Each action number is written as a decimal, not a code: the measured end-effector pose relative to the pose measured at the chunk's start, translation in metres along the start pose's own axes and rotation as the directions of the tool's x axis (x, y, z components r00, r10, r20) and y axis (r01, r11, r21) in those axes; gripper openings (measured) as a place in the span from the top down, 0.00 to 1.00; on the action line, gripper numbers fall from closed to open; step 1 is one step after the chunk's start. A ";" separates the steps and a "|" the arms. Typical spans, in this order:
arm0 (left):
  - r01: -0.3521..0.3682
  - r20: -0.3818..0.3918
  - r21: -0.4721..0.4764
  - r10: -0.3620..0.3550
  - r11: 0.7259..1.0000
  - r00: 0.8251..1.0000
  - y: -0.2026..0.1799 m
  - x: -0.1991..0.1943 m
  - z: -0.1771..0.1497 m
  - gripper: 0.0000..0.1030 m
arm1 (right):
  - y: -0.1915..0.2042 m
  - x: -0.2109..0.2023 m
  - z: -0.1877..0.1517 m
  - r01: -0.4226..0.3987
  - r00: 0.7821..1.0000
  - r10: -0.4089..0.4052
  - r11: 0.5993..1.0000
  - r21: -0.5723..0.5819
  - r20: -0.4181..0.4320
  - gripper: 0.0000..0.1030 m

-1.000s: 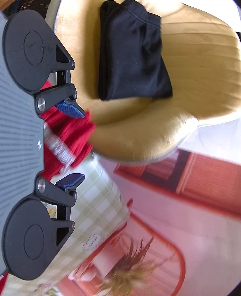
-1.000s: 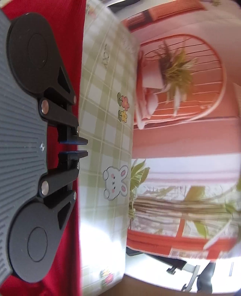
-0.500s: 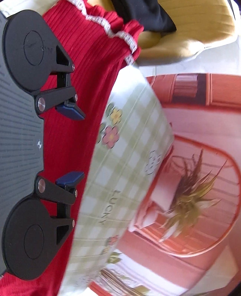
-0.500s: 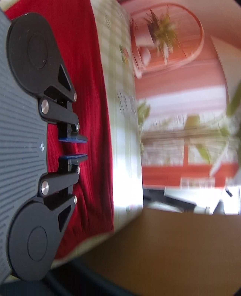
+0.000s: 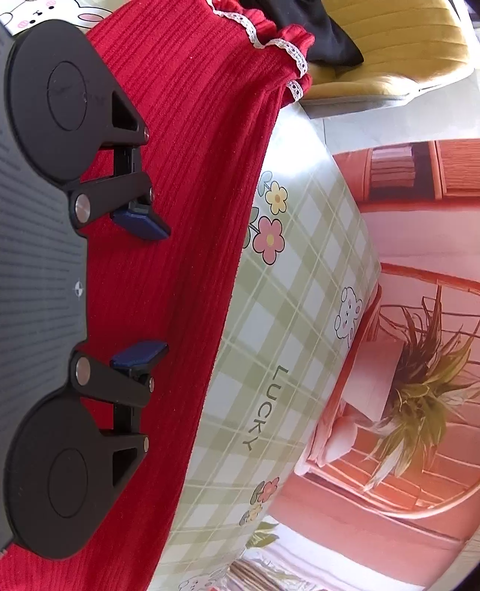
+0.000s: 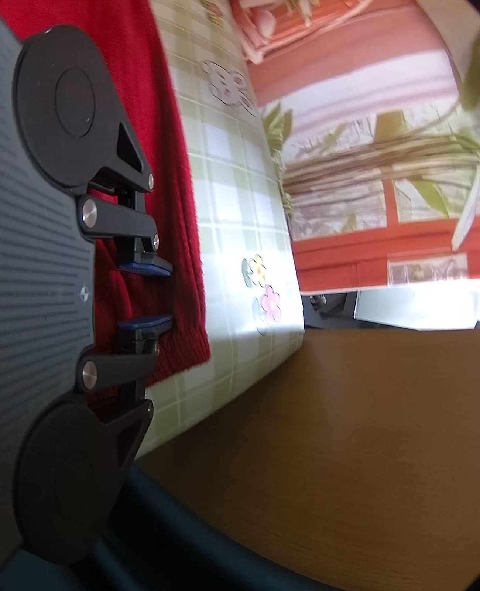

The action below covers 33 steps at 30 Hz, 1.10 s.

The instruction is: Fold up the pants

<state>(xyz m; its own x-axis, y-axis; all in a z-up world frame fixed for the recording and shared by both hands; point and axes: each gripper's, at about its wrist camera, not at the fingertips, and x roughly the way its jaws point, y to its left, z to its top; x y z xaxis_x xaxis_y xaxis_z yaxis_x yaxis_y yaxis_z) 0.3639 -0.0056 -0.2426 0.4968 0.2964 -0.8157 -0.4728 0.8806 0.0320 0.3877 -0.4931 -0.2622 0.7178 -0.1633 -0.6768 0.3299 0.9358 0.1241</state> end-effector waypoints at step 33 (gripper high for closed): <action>-0.104 -0.090 0.005 0.104 0.995 0.990 0.031 -0.035 -0.034 0.38 | -0.053 -0.117 -0.107 -0.020 0.994 -0.010 0.966 0.260 0.112 0.43</action>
<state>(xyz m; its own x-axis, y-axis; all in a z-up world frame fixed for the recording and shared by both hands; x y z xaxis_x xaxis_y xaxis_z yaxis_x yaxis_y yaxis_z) 0.3068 -0.0020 -0.2326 0.3771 0.3521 -0.8566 -0.5182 0.8468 0.1200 0.2202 -0.4904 -0.2675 0.7790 -0.2064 -0.5921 0.4633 0.8258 0.3217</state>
